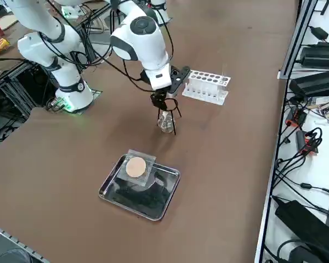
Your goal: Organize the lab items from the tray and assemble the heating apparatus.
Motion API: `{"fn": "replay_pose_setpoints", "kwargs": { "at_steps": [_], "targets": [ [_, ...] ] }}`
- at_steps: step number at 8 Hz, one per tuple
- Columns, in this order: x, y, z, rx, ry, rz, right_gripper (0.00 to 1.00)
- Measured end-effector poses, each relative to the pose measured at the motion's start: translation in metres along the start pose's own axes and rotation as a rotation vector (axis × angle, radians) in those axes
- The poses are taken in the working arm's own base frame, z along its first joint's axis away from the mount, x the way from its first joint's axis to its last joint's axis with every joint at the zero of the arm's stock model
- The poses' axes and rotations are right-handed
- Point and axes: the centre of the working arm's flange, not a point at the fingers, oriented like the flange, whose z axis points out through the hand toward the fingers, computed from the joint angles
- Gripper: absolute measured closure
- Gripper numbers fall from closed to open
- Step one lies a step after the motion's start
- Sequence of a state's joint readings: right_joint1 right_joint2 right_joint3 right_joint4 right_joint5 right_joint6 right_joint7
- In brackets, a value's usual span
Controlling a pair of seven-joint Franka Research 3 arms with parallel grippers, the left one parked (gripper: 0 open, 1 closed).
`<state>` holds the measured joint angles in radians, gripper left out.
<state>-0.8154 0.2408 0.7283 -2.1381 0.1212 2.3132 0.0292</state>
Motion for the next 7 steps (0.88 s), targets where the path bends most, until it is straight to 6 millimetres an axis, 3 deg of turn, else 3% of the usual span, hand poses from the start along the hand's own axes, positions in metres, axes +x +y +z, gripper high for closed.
{"fn": "replay_pose_setpoints", "kwargs": {
  "at_steps": [3,5,7],
  "targets": [
    [0.018,-0.002,-0.043,-0.079,-0.019,-0.063,0.00],
    [0.024,0.031,-0.052,-0.279,-0.016,-0.154,0.00],
    [0.028,0.076,-0.045,-0.414,-0.023,-0.212,0.02]
  ]
}}
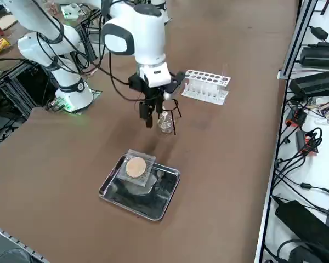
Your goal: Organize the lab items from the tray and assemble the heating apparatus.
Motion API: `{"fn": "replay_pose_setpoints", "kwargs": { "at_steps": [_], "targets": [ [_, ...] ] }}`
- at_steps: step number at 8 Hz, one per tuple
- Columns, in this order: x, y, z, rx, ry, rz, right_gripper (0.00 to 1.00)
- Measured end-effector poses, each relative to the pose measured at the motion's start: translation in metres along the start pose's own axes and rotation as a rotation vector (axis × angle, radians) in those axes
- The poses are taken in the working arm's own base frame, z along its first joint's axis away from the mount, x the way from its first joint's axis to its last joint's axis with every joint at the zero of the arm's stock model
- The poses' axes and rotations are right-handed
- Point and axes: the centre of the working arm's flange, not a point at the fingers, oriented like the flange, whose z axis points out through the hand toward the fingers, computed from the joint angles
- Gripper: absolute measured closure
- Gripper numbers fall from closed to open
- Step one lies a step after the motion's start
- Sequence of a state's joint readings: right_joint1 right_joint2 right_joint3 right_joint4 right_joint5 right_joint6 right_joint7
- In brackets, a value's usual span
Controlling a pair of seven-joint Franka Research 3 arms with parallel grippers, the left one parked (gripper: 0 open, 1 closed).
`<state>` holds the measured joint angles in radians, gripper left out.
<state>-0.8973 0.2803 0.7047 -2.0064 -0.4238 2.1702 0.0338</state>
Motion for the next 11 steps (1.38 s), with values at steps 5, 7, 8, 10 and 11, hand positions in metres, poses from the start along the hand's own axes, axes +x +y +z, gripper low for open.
{"fn": "replay_pose_setpoints", "kwargs": {
  "at_steps": [5,7,8,10,11],
  "targets": [
    [0.000,0.023,0.100,0.008,-0.015,-0.008,0.07],
    [0.001,0.015,0.107,-0.047,-0.023,-0.038,0.12],
    [-0.002,0.019,0.119,-0.090,-0.033,-0.051,0.17],
    [-0.007,0.019,0.149,-0.153,-0.054,-0.047,0.22],
    [-0.009,0.015,0.158,-0.166,-0.072,-0.047,0.28]
  ]
}}
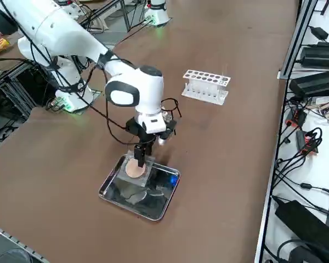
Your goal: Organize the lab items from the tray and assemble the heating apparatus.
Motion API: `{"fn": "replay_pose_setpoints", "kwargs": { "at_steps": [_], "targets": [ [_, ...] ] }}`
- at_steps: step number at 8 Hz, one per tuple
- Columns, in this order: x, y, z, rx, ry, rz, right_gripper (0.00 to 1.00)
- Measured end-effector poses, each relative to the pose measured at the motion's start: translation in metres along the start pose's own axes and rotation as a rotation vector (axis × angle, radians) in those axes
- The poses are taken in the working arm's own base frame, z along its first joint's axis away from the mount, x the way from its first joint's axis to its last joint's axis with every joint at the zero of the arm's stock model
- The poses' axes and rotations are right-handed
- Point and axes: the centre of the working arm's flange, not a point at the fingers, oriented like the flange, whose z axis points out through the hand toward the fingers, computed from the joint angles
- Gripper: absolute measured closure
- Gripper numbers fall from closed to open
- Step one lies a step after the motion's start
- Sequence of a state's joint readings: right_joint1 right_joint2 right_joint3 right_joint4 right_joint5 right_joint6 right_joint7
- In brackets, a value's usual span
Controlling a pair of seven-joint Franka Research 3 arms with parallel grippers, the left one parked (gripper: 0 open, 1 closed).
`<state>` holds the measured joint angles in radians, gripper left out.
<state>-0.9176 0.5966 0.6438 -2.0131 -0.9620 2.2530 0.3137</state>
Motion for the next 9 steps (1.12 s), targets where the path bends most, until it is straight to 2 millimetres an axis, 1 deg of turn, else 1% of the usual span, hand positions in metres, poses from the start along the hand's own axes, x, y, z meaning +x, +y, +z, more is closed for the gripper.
{"fn": "replay_pose_setpoints", "kwargs": {
  "at_steps": [1,3,4,7,9],
  "targets": [
    [0.000,-0.005,0.001,-0.008,-0.017,-0.002,0.30],
    [0.004,-0.019,-0.004,-0.030,-0.039,0.007,0.31],
    [0.005,-0.022,-0.006,-0.040,-0.045,0.005,0.31],
    [0.005,-0.018,-0.004,-0.057,-0.046,0.003,0.31],
    [0.005,-0.018,-0.004,-0.059,-0.047,0.004,0.33]
  ]
}}
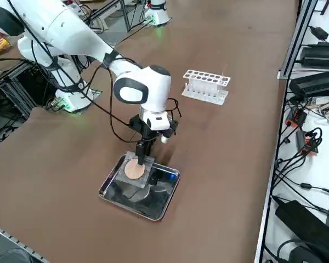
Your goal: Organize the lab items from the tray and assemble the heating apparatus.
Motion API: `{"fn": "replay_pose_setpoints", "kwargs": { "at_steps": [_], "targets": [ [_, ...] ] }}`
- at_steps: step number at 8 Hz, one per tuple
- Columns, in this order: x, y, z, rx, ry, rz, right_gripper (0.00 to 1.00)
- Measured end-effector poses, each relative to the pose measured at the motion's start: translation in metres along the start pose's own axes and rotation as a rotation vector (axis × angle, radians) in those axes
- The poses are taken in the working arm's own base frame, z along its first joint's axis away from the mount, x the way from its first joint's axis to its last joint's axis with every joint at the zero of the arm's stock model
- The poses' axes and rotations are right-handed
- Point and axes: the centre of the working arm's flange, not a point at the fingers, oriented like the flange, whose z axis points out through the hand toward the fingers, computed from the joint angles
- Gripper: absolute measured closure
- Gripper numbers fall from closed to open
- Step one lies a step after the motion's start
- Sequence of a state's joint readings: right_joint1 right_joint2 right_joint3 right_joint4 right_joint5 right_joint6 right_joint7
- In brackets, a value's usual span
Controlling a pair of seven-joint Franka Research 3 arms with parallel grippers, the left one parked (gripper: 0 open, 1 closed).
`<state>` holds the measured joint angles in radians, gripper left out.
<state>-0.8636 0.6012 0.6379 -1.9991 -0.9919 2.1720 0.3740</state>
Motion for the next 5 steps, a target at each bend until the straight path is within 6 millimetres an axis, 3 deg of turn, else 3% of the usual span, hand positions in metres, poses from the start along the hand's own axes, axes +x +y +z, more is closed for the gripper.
{"fn": "replay_pose_setpoints", "kwargs": {
  "at_steps": [5],
  "targets": [
    [0.0000,0.0006,0.0007,-0.010,0.003,0.009,0.48]
  ]
}}
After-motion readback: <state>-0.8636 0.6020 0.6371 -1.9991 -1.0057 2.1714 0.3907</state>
